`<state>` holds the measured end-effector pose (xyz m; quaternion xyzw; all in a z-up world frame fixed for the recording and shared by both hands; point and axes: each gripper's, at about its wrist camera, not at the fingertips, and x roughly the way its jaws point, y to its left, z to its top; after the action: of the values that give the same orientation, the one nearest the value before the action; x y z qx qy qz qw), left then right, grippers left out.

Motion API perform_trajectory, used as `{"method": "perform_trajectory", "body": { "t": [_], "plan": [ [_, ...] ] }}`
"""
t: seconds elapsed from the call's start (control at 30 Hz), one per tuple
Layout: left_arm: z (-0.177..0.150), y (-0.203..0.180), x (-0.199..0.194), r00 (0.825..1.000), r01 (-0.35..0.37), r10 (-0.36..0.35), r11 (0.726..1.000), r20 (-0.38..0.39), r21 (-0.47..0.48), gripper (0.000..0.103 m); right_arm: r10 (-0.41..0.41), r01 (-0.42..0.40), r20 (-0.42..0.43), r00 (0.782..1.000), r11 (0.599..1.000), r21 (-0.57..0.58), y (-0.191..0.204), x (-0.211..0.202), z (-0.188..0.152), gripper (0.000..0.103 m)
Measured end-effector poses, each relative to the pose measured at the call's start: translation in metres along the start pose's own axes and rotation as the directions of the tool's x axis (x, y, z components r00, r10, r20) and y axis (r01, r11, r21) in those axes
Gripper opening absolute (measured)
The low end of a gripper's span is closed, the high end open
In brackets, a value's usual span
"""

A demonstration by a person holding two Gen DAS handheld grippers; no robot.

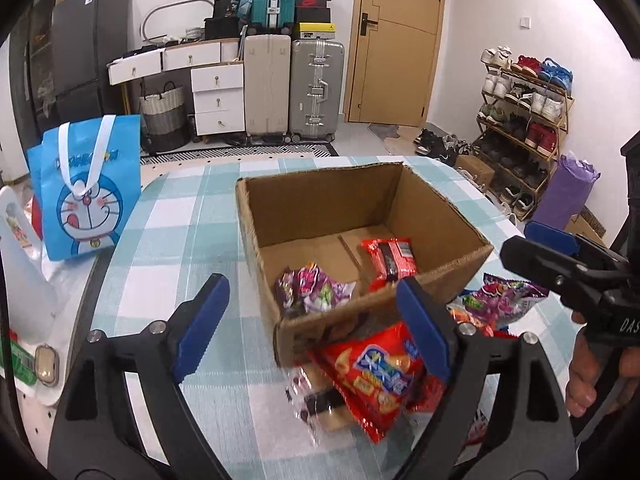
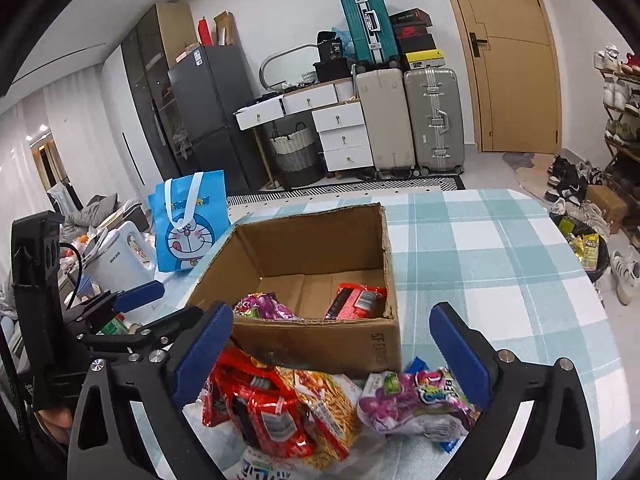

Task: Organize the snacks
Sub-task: 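Move the right gripper to the purple-and-white snack bag and grasp it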

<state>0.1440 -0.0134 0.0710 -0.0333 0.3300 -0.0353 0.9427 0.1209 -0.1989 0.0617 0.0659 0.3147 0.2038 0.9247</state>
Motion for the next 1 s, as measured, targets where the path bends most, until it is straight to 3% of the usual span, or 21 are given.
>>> {"method": "perform_trajectory", "body": {
  "t": [0.13,0.53,0.73,1.0],
  "plan": [
    [-0.015,0.005,-0.013,1.000,-0.020,0.020,1.000,0.008,-0.009,0.102,-0.002,0.002,0.008,1.000,1.000,-0.010,-0.003,-0.013,-0.011,0.102],
    [-0.058,0.000,-0.040,1.000,-0.022,0.022,0.999,-0.016,-0.034,0.102,-0.036,0.036,-0.008,0.999,0.999,-0.036,-0.013,-0.036,-0.044,0.102],
    [-0.065,-0.009,-0.040,1.000,-0.021,0.020,0.999,-0.021,-0.025,0.102,-0.069,0.068,-0.029,0.997,0.997,-0.018,-0.023,-0.041,-0.042,0.102],
    [-0.075,-0.018,-0.034,0.999,-0.015,0.014,1.000,-0.052,-0.016,0.102,-0.051,0.052,-0.064,0.997,0.999,0.016,-0.027,-0.038,-0.041,0.102]
  ]
}}
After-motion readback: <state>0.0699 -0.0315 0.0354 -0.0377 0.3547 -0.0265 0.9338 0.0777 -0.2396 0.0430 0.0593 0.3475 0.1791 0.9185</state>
